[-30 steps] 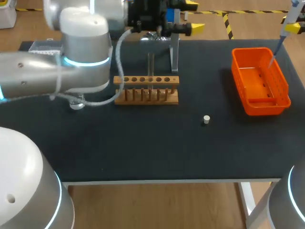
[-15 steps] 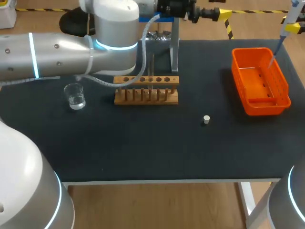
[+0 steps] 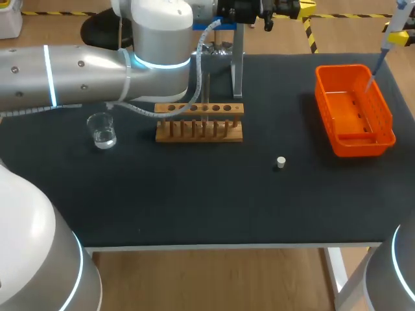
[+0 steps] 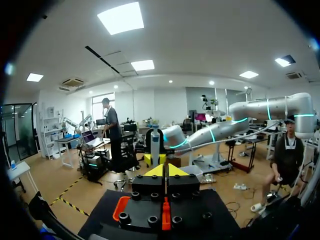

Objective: Invert the test tube, pick up the pipette, mount the tip to pipette, aspirate from beaker and dispense into the tube, eject the tip, return the pipette, and cap with the stopper.

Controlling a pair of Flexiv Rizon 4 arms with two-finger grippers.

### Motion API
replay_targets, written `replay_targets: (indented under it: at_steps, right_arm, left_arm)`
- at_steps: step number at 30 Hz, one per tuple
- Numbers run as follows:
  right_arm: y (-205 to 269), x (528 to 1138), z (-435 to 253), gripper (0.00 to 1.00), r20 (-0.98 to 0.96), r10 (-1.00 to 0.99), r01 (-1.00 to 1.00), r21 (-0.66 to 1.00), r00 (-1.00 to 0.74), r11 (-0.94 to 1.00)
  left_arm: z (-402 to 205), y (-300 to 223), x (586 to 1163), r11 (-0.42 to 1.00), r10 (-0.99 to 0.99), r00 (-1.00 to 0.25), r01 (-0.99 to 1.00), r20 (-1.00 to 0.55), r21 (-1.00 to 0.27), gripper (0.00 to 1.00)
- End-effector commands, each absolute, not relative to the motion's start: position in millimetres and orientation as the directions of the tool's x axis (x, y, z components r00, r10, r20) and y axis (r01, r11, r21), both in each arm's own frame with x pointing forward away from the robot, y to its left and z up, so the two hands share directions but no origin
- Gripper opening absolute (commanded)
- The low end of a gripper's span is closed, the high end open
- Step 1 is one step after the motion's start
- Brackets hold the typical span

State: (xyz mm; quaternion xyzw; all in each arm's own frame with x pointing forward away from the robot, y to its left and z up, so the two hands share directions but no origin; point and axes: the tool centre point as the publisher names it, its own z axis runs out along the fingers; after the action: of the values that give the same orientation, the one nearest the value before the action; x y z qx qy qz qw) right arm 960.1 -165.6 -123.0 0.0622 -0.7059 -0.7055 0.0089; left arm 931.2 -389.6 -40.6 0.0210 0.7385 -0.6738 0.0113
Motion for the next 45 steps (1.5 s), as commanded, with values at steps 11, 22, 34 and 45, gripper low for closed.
replay_targets:
  at_steps: [11, 22, 34, 45]
  right_arm:
    - [-165.2, 959.3, -122.0, 0.0, -0.075, -0.099, -0.076, 0.997, -0.992, 0.0]
    - [-165.2, 959.3, -122.0, 0.0, -0.075, -0.099, -0.076, 0.997, -0.992, 0.0]
    - [-165.2, 959.3, -122.0, 0.0, -0.075, -0.099, -0.076, 0.997, -0.992, 0.0]
    - [-165.2, 959.3, -122.0, 0.0, -0.075, -0.099, -0.076, 0.997, -0.992, 0.0]
  left_arm:
    - [-29.1, -454.6, 936.9, 0.016, -0.002, -0.992, 0.125, -0.125, -0.992, 0.0]
    - [-22.4, -483.1, 936.3, -0.001, -0.088, -0.993, 0.084, -0.084, -0.996, 0.0]
    - [-24.1, -505.9, 953.8, -0.022, -0.091, -0.994, 0.067, -0.064, -0.998, 0.0]
    - [-18.2, -528.7, 965.7, -0.02, -0.067, -0.996, 0.067, -0.066, -0.998, 0.0]
